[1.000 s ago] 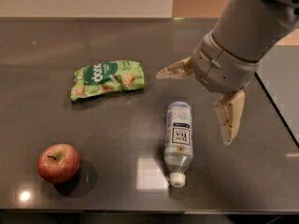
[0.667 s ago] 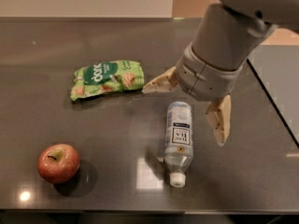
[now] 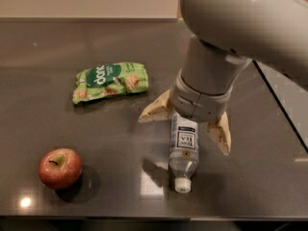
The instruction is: Place blue plastic bottle upright
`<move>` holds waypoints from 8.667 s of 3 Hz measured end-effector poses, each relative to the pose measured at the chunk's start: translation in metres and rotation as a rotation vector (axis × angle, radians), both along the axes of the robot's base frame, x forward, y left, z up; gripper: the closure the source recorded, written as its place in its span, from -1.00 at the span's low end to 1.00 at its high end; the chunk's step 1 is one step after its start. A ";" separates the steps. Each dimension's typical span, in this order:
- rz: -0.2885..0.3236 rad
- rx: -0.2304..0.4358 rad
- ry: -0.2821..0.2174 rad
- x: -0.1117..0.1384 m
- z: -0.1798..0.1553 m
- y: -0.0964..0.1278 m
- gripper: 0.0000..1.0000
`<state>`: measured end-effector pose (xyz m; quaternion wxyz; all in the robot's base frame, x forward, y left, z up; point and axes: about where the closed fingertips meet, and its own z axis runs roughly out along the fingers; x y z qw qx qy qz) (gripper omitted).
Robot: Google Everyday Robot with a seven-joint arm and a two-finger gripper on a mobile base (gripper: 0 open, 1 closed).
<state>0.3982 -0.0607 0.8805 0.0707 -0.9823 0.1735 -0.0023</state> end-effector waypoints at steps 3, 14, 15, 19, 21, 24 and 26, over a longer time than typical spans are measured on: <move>0.107 -0.062 0.001 -0.008 -0.034 -0.011 -0.78; -0.936 0.840 0.806 0.040 0.106 0.000 1.00; -0.928 0.920 0.852 0.046 0.099 -0.007 1.00; -0.912 1.116 1.020 0.059 0.075 -0.038 1.00; -0.874 1.194 1.048 0.063 0.066 -0.046 1.00; -0.852 1.226 1.062 0.070 0.051 -0.053 -0.30; -0.847 1.224 1.062 0.071 0.052 -0.049 -1.00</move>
Offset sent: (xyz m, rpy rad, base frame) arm -0.0049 -0.0171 -0.0442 -0.0798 0.0110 0.1129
